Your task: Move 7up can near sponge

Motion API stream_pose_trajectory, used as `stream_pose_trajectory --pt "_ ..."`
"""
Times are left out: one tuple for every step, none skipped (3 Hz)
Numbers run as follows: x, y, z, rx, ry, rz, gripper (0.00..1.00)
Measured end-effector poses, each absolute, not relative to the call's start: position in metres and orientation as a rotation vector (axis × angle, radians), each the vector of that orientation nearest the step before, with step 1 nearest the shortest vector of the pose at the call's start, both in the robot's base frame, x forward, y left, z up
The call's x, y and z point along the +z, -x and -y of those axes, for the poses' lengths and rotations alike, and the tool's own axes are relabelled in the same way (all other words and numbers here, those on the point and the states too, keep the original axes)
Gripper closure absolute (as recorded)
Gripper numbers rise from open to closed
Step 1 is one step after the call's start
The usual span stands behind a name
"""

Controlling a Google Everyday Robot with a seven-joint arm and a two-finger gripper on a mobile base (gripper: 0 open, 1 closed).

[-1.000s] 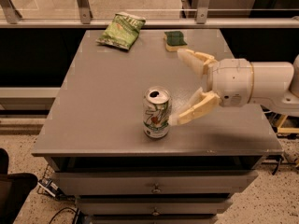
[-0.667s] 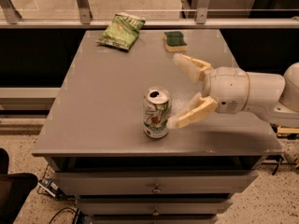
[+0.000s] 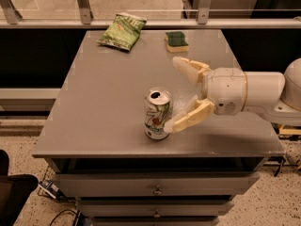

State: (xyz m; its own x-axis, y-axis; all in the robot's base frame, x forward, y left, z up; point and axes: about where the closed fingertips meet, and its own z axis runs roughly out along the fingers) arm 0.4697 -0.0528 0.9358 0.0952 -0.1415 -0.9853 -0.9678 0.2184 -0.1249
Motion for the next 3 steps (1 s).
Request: stream_pose_trajectory --pt "0.924 -0.469 0.053 0.864 1.194 -1.347 0.0" --pt "0.912 -0.467 0.053 0.86 1.19 -1.351 0.0" --pt "0.899 -0.467 0.049 0.878 1.182 -1.349 0.0"
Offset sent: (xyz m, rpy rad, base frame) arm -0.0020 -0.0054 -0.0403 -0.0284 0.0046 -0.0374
